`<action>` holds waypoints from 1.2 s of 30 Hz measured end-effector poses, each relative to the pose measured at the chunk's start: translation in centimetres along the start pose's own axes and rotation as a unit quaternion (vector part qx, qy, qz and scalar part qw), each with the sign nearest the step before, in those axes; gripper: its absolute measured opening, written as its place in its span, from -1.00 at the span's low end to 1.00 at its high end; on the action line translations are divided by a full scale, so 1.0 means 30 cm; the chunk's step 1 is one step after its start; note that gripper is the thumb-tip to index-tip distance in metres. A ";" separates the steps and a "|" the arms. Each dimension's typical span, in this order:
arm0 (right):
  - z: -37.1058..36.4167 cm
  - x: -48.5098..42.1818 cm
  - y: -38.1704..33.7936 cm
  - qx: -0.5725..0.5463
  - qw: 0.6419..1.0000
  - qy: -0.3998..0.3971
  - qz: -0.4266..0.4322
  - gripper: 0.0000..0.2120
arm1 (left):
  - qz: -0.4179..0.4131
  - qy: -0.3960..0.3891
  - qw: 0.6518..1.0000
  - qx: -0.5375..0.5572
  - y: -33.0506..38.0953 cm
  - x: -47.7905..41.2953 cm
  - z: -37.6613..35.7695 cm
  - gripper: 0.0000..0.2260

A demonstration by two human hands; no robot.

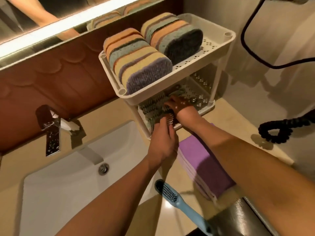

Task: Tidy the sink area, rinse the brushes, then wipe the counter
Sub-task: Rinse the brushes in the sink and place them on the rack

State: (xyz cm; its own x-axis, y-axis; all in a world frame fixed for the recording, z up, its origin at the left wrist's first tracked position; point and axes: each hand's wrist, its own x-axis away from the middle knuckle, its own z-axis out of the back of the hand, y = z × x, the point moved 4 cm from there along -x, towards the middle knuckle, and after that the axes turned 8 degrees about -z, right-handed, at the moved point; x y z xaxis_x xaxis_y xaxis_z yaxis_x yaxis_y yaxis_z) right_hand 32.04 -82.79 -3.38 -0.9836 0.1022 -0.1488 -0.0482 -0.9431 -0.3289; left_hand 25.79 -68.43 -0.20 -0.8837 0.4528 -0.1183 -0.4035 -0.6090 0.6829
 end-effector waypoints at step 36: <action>0.163 0.104 -0.068 -0.172 0.975 -0.086 -0.107 -0.56 | 0.183 0.034 0.913 0.364 0.067 -0.023 0.066 -0.70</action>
State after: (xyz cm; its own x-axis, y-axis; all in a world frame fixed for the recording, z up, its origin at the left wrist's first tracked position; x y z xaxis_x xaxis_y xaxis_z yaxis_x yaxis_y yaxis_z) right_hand 28.22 -82.10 1.39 -0.9734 0.2025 0.1069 -0.2237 -0.7410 -0.6332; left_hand 26.05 -68.69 2.69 -0.9503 0.2494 0.1861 0.1643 -0.1057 0.9807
